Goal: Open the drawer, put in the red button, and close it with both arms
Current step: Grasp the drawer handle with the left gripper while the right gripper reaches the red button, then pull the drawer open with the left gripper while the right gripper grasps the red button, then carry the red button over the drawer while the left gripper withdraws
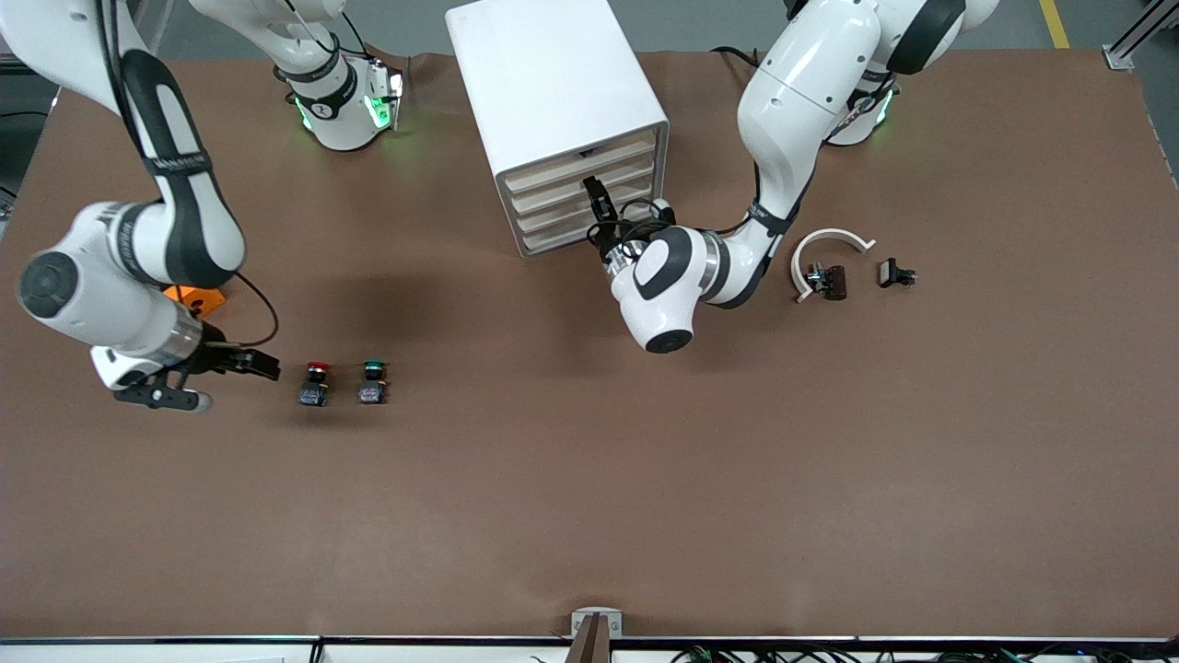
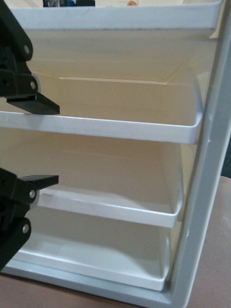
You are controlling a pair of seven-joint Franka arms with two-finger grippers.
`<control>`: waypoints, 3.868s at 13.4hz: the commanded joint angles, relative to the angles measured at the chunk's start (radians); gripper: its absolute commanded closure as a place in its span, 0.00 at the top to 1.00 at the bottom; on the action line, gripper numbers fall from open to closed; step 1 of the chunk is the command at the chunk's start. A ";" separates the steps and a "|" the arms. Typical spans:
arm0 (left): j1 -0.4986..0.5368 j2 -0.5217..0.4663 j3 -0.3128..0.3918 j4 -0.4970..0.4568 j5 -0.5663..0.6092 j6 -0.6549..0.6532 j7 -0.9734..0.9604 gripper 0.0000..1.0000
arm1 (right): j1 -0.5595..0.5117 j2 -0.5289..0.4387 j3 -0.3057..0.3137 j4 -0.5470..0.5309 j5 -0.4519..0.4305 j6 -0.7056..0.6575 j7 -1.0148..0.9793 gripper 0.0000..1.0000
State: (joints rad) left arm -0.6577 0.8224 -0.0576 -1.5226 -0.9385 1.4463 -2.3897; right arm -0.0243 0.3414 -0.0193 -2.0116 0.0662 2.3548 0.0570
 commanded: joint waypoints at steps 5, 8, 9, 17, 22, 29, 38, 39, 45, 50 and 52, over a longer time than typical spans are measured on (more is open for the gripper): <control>0.001 0.004 0.002 0.013 -0.020 -0.018 -0.013 0.00 | 0.029 0.134 -0.002 0.008 0.011 0.142 0.021 1.00; 0.026 0.000 0.004 0.018 -0.017 -0.018 -0.016 0.00 | 0.062 0.172 -0.002 0.005 0.011 0.190 0.066 1.00; 0.039 -0.002 0.008 0.021 -0.014 -0.018 -0.017 0.00 | 0.067 0.183 -0.002 0.005 0.011 0.201 0.087 1.00; 0.197 0.004 0.022 0.159 -0.011 0.002 0.001 0.00 | 0.075 0.209 -0.004 -0.013 0.006 0.247 0.090 0.28; 0.208 -0.002 0.079 0.194 -0.009 0.061 0.032 0.00 | 0.070 0.164 -0.004 0.017 0.006 0.114 0.118 0.00; 0.239 -0.003 0.079 0.213 -0.011 0.128 0.099 1.00 | 0.185 0.027 0.004 0.203 0.017 -0.311 0.466 0.00; 0.225 -0.092 0.219 0.325 0.343 0.132 0.406 1.00 | 0.529 -0.027 0.004 0.385 0.052 -0.401 0.985 0.00; 0.222 -0.132 0.214 0.323 0.456 0.135 0.473 1.00 | 0.568 -0.022 0.004 0.401 0.050 -0.399 1.051 0.00; 0.247 -0.213 0.222 0.311 0.699 0.181 0.961 1.00 | 0.782 0.053 0.001 0.459 -0.017 -0.385 1.403 0.00; 0.259 -0.282 0.216 0.259 0.831 0.187 1.384 1.00 | 0.868 0.148 0.001 0.528 -0.071 -0.368 1.558 0.00; 0.263 -0.304 0.216 0.225 0.833 0.195 1.524 1.00 | 0.885 0.198 -0.001 0.572 -0.080 -0.367 1.598 0.00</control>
State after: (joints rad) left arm -0.3999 0.5704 0.1620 -1.2221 -0.1261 1.6177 -0.9877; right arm 0.8387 0.4776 -0.0067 -1.5207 0.0075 1.9996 1.6065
